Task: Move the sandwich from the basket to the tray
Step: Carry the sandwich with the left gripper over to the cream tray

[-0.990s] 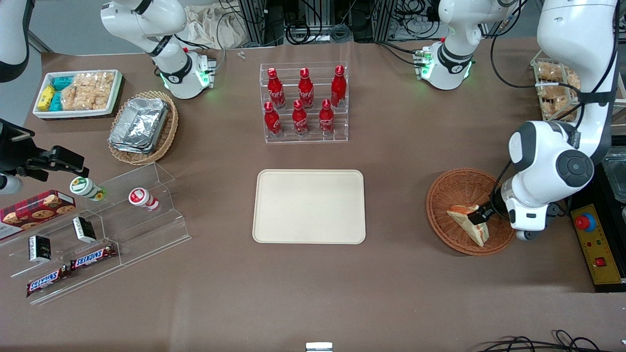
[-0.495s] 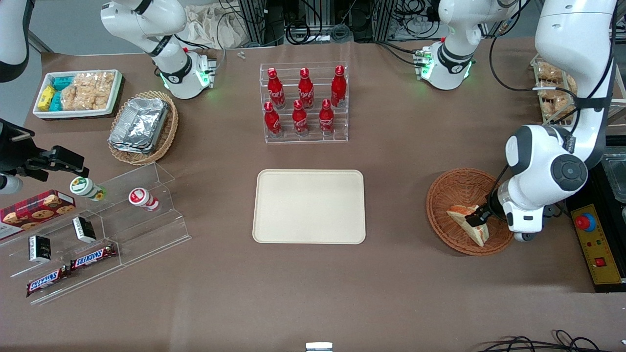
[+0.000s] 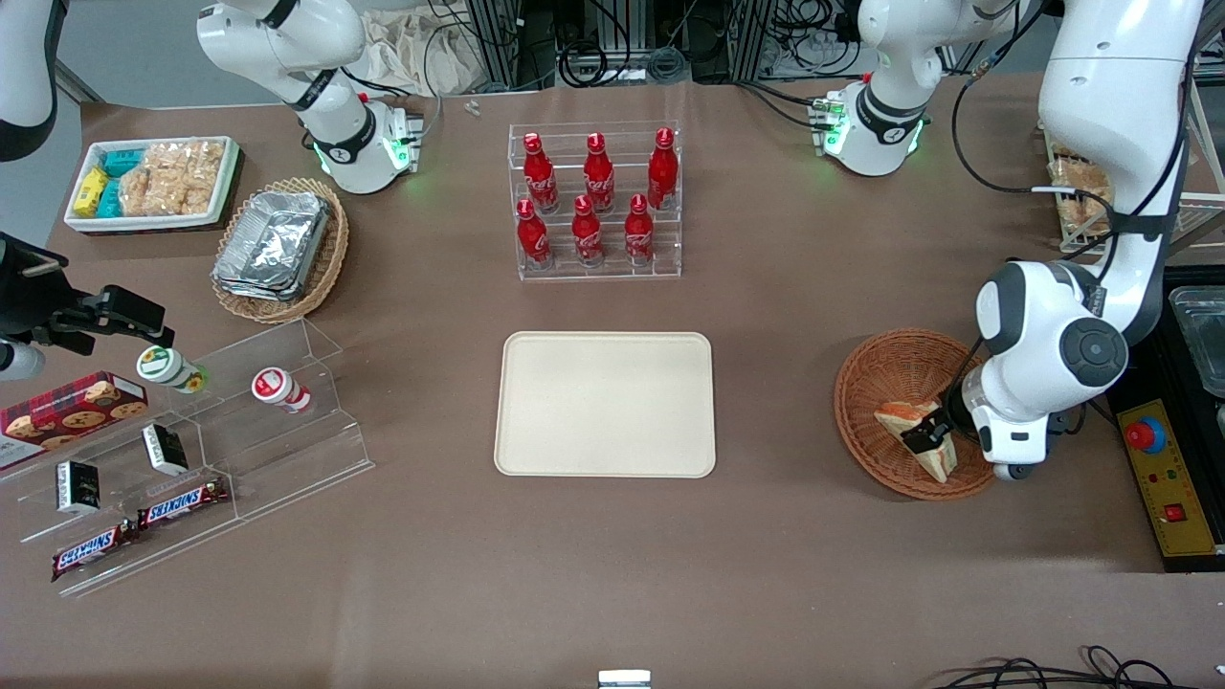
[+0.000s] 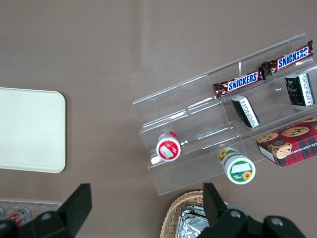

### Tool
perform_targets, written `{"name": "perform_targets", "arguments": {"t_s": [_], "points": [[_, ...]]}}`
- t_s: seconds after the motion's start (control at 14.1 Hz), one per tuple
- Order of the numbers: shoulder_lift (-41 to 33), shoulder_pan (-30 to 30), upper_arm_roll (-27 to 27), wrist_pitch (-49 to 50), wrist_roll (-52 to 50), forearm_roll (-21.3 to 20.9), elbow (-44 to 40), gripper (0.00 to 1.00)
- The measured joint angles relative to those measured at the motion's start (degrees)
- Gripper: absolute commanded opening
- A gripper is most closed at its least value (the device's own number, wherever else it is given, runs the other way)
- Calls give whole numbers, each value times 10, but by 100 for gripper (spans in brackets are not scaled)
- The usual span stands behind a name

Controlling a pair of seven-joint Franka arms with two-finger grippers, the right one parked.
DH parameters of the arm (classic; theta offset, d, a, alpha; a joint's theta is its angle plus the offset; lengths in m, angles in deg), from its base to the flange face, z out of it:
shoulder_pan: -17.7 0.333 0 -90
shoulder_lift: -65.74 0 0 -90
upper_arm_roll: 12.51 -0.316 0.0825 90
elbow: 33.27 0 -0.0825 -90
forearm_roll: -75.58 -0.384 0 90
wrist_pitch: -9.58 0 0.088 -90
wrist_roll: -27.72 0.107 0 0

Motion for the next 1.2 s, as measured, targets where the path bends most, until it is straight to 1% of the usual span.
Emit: {"name": "perform_targets", "arguments": {"t_s": [0.07, 0.64, 0.85, 0.99, 1.13, 1.2], "points": [[3, 0, 0, 0, -2, -8, 0, 0], [2, 0, 1, 9, -29, -28, -15, 0], [-16, 0, 11, 106, -28, -30, -72, 0], [-45, 0, 24, 194, 7, -32, -109, 0], [-81, -1, 51, 265, 55, -32, -124, 0], [-93, -1, 76, 281, 71, -32, -124, 0]]}}
